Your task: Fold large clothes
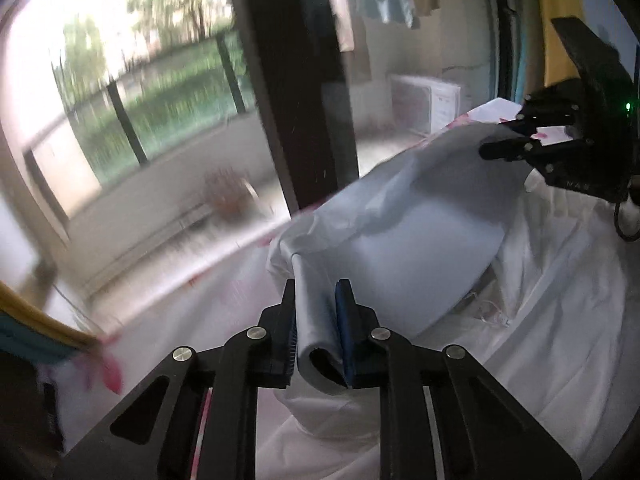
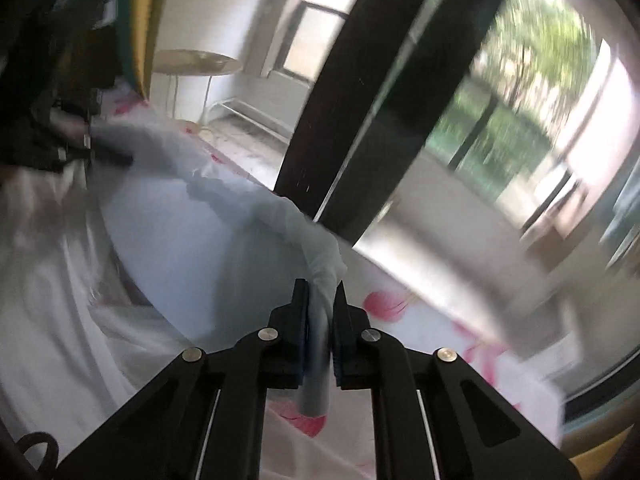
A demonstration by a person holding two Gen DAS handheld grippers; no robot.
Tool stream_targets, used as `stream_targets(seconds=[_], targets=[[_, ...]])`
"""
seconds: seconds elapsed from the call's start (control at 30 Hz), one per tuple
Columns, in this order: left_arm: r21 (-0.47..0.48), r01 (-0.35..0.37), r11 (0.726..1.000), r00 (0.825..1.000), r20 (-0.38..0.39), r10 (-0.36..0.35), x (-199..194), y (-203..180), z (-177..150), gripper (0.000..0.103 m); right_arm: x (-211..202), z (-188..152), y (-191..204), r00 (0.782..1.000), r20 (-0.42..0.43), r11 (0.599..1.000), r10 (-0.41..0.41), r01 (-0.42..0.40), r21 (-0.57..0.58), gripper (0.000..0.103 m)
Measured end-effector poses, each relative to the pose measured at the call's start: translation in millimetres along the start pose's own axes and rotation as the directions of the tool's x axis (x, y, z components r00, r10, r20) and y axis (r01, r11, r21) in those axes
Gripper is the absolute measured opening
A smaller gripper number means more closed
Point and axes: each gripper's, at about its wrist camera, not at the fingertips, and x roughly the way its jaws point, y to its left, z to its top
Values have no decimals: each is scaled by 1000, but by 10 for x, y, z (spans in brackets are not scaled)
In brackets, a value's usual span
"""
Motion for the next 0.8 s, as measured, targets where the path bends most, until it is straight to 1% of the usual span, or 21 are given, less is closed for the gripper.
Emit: stream_targets(seconds=[0.07,0.1,0.13,0.17,0.23,0.3,0.4,0.53,0.67,0.8], targets=[[43,-27,999,999,27,26,-80,-135,-68,19,-38,-84,172,999,23,997,-40,41,-72,10],[57,-37,998,999,30,35,-104,-174,-96,19,-48,-127,221,998,26,995,-50,52,-86,10],[72,-48,996,999,28,46,-122,-218,-124,19,-66,-183,260,999,26,995,-47,49,-89,11],[82,-54,995,998,22,52,-140,-255,-155,19,-72,-207,268,999,24,996,-38,40,-81,14],[84,-48,995,999,14,47,-181,-277,-194,19,-113,-268,212,1000,14,1000,-5,6,-30,16],[87,-47,995,999,26,45,-269,-317,-230,19,-201,-296,126,999,31,999,35,-36,40,20],[97,-59,994,998,44,55,-387,-393,-239,19,-331,-315,37,995,67,991,78,-85,106,20],[76,-44,996,998,52,40,-588,-422,-309,19,-484,-370,98,991,84,988,103,-112,103,20],[37,4,999,998,56,-6,-786,-478,-411,19,-632,-476,226,987,87,985,133,-141,102,20],[18,55,998,996,63,-56,-945,-575,-533,19,-778,-629,382,985,74,982,153,-160,101,20]])
